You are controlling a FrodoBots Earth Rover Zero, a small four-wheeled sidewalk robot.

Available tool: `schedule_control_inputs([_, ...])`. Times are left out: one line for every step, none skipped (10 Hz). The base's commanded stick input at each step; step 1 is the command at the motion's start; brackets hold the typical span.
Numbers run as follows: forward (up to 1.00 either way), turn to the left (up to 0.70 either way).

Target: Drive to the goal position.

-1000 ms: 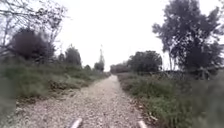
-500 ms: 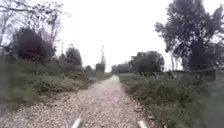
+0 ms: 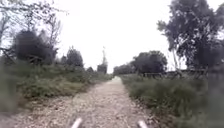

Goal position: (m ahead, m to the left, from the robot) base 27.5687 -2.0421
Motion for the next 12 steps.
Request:
schedule_control_inputs([0.7,0.0])
schedule_control_inputs([0.7,0.0])
schedule_control_inputs([0.7,-0.29])
schedule_control_inputs([0.7,-0.24])
schedule_control_inputs([0.7,-0.01])
schedule_control_inputs([0.7,0.0])
schedule_control_inputs([0.7,0.0])
schedule_control_inputs([0.7,0.0])
schedule_control_inputs([0.7,0.0])
schedule_control_inputs([0.7,0.0])
schedule_control_inputs([0.7,0.0])
schedule_control_inputs([0.7,0.0])
